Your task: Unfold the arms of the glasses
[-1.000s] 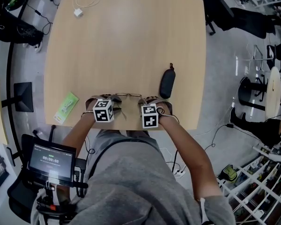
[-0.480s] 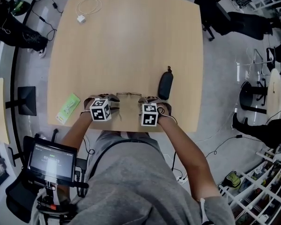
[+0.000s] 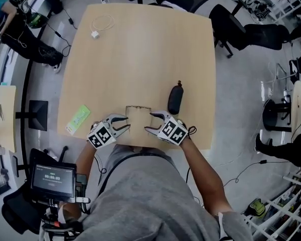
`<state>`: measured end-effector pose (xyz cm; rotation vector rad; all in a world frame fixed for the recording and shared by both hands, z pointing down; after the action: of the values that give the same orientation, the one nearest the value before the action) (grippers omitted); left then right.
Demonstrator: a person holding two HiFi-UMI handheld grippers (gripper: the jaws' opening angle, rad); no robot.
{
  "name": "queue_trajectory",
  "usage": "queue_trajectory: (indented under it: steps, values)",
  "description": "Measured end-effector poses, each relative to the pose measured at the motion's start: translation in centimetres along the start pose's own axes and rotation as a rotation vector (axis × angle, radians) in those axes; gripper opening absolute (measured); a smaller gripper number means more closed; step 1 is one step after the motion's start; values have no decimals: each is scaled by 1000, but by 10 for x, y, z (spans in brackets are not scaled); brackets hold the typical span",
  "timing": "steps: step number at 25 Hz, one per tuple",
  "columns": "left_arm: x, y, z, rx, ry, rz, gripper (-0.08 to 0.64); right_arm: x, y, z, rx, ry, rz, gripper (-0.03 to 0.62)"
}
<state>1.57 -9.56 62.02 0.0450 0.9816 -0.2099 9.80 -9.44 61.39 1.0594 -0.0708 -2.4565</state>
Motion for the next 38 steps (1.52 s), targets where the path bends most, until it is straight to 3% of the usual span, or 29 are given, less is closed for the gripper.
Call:
queue_trajectory:
  steps: [3,5,6,9,14,20,25,31,34,38]
  values:
    - [38,3,-10,129,116,-33,100,15,-5,-30,-37,95,-13,248]
    - [64,9,-17,190,167,-20,59,24,-9,-50,-44,166,-3,110]
    - [77,15,-22,210,186,-4,42,29,-13,-59,-43,201,5,77]
    - [106,26,-39,262,224,32,6,44,-20,-76,-41,289,30,21]
    - [125,24,-77,323,322,-53,5,78,-25,-85,-15,388,57,8]
    - [127,29,-122,390,418,-45,5,115,-47,-99,-39,470,12,8]
    - [112,74,-174,405,486,-5,6,140,-107,-108,-118,514,-32,8]
    - [53,153,-255,403,413,139,5,178,-210,-100,-187,597,-57,8]
    - [31,180,-299,451,387,184,6,193,-265,-97,-181,597,-122,8]
    - [31,198,-348,523,414,210,6,198,-307,-109,-195,603,-157,8]
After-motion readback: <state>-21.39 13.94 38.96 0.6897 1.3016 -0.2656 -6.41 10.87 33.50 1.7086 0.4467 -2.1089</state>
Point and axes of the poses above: the fingertips, and each gripper's own axes: z forward along the fingers, y to its right, x out of its top, the point moved 1 cm from there along -z, backward along the fingers, and after that the axes turned 3 degrees about x, right-handed, at the moved point
